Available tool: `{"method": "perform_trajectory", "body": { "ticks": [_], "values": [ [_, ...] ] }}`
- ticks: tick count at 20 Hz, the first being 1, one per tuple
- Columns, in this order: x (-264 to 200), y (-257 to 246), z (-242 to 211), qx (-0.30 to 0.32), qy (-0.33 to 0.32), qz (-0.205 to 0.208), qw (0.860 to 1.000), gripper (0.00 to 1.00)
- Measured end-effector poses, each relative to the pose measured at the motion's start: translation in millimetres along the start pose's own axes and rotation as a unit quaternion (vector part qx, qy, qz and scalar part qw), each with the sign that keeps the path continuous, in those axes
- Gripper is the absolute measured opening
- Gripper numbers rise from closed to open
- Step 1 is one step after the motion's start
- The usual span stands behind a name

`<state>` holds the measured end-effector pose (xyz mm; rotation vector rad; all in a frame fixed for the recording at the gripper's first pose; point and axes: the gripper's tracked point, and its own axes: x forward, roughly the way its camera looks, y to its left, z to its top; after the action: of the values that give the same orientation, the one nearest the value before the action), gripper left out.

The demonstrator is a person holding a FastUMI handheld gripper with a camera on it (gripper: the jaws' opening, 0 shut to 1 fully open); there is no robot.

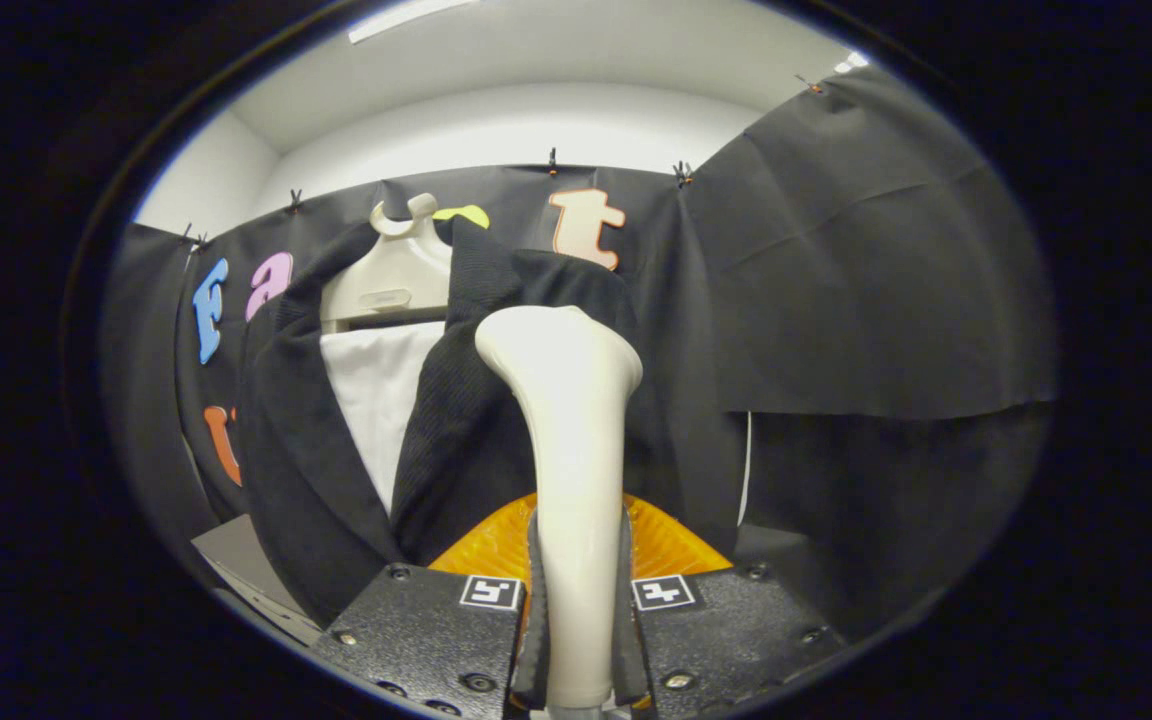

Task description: Iron the clothes twice with a garment steamer, once on the left side and once on the right side.

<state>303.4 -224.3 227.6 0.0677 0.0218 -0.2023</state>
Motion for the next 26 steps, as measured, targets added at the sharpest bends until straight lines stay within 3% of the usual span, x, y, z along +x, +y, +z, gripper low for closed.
{"method": "perform_trajectory", "body": {
  "ticks": [13, 26],
  "values": [
    [-49.1, -0.1, -45.4, -0.013, 0.031, 0.013, 0.999, 0.27],
    [-85.1, -19.1, -123.0, -0.012, 0.094, 0.000, 0.996, 0.27]
  ]
}}
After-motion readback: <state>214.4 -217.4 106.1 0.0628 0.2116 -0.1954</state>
